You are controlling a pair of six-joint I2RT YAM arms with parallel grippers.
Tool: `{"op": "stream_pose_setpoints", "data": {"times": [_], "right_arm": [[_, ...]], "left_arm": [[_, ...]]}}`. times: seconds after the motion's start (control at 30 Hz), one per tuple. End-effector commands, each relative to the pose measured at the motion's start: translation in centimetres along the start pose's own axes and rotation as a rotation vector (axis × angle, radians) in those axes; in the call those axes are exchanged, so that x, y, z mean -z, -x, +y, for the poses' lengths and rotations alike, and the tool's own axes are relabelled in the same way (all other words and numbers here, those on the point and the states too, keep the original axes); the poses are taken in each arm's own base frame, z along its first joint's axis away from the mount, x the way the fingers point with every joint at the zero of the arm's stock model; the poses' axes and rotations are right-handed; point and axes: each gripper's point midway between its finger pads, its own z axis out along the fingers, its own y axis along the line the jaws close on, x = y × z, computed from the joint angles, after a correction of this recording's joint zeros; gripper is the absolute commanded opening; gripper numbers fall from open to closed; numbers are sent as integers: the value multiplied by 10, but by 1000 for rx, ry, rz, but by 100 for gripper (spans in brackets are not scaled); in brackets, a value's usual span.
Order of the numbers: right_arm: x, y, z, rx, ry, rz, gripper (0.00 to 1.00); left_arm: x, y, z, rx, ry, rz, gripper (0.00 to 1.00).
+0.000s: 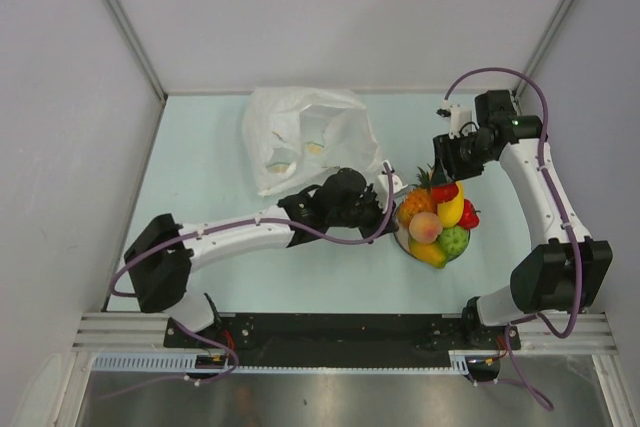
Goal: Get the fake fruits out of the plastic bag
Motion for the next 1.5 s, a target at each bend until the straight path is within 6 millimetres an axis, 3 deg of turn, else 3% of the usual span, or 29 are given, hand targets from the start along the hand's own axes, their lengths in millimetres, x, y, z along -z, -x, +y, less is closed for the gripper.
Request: {"op": "stream_pose_setpoints", "data": {"times": [0.0,0.47,1.47], "right_arm": [[3,6,-4,67,-50,-7,28],[-3,-1,-3,92,-53,23,29],[-20,-21,5,148,-54,109,36]], "left_arm": [[-25,13,-35,53,-126,-64,0],[-49,-10,-37,117,-150,13,0],[-64,-11,-33,130,-162,29,0]]}}
